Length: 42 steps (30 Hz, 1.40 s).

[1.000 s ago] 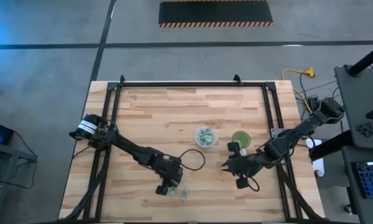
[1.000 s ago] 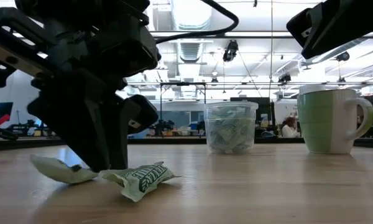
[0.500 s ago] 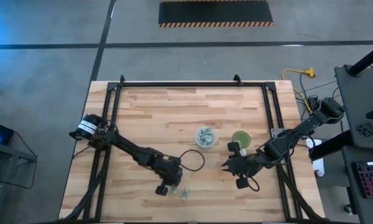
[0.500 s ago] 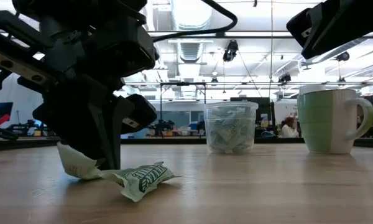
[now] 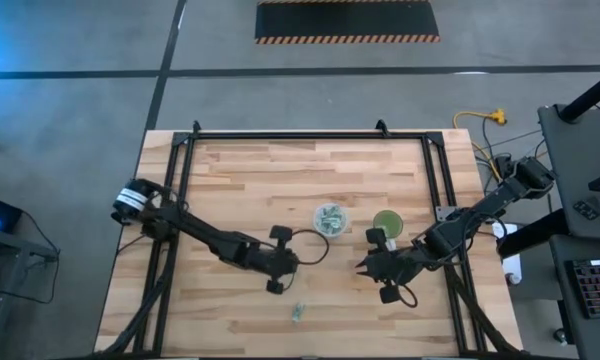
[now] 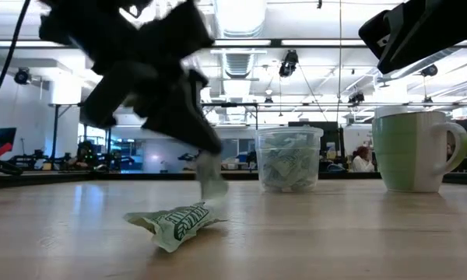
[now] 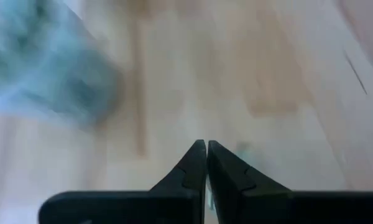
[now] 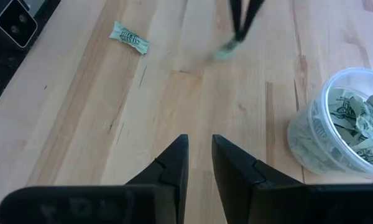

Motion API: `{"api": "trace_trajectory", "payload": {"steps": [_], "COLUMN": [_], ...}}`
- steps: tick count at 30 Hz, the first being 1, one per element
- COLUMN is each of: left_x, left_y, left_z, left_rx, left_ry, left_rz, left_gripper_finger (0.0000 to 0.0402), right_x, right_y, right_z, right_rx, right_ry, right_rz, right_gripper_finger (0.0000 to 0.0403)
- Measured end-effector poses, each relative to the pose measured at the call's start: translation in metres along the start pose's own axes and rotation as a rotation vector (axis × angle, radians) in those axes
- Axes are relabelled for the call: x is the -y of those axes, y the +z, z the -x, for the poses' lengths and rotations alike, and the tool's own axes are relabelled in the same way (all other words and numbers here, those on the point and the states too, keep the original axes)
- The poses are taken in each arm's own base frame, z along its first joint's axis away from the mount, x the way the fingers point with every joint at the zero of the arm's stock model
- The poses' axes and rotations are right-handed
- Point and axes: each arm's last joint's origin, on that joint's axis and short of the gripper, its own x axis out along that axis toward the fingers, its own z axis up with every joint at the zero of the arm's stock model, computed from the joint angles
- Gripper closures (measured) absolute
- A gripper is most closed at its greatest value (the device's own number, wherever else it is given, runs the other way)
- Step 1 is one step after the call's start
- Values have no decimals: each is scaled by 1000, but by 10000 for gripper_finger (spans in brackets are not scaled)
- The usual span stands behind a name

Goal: Pick and place Stevia / Truvia into bins
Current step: Put the green stevia packet into the transparent container

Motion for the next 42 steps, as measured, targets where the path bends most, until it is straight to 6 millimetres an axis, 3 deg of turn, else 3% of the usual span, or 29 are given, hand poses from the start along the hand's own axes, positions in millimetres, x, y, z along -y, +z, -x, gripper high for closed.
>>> {"api": "trace_trajectory", "payload": {"steps": [9, 13, 17, 24, 34, 42], "left_x": [-23, -44, -77, -125, -128, -128], "left_y": [28, 43, 50, 45, 39, 40], "left_z": [31, 38, 33, 7, -17, -14], "left_rx": [157, 271, 343, 447, 422, 434], "left_ry": [140, 223, 306, 209, 145, 126], "left_rz": [-56, -103, -79, -24, -50, -48], "left_gripper_finger": [401, 401, 401, 401, 390, 279], "right_x": [0, 0, 0, 0, 0, 0], "right_y": [0, 0, 0, 0, -1, -1], "right_z": [0, 0, 0, 0, 0, 0], "right_rx": [-1, 5, 7, 6, -2, -1], "right_ry": [0, 0, 1, 0, -3, -3], "right_rz": [3, 13, 12, 9, 25, 26], "right_gripper_finger": [346, 346, 346, 346, 346, 346]}}
